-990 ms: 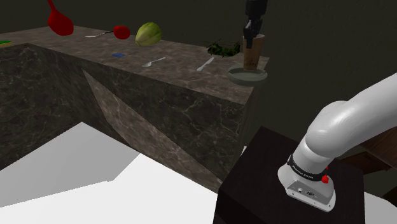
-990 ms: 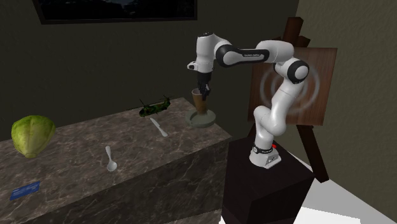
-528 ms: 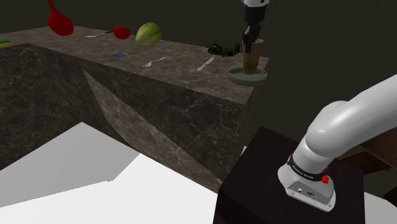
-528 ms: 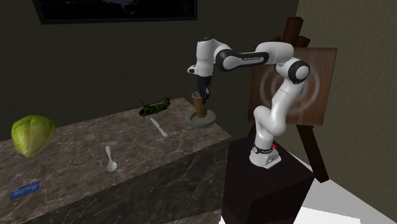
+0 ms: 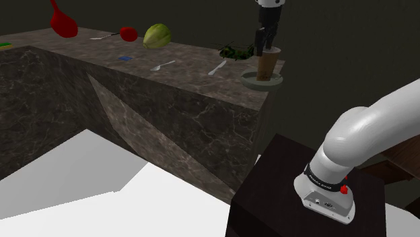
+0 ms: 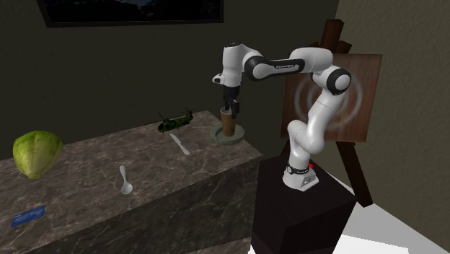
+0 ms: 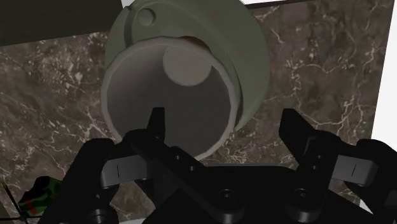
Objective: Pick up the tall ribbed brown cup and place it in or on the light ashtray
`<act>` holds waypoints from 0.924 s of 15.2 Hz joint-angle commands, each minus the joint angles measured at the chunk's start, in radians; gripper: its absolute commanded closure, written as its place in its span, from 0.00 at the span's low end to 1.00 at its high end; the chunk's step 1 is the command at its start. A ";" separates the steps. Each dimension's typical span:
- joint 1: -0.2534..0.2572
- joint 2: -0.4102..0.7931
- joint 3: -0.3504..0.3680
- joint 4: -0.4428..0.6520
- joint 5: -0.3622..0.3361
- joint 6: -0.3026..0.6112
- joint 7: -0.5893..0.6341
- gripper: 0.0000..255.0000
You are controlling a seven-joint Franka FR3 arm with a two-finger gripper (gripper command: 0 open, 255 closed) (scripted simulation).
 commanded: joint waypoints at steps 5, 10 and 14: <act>0.003 0.030 0.008 0.128 0.006 -0.099 -0.004 0.00; 0.004 0.040 0.011 0.164 0.007 -0.125 -0.005 0.00; 0.004 0.040 0.011 0.164 0.007 -0.125 -0.005 0.00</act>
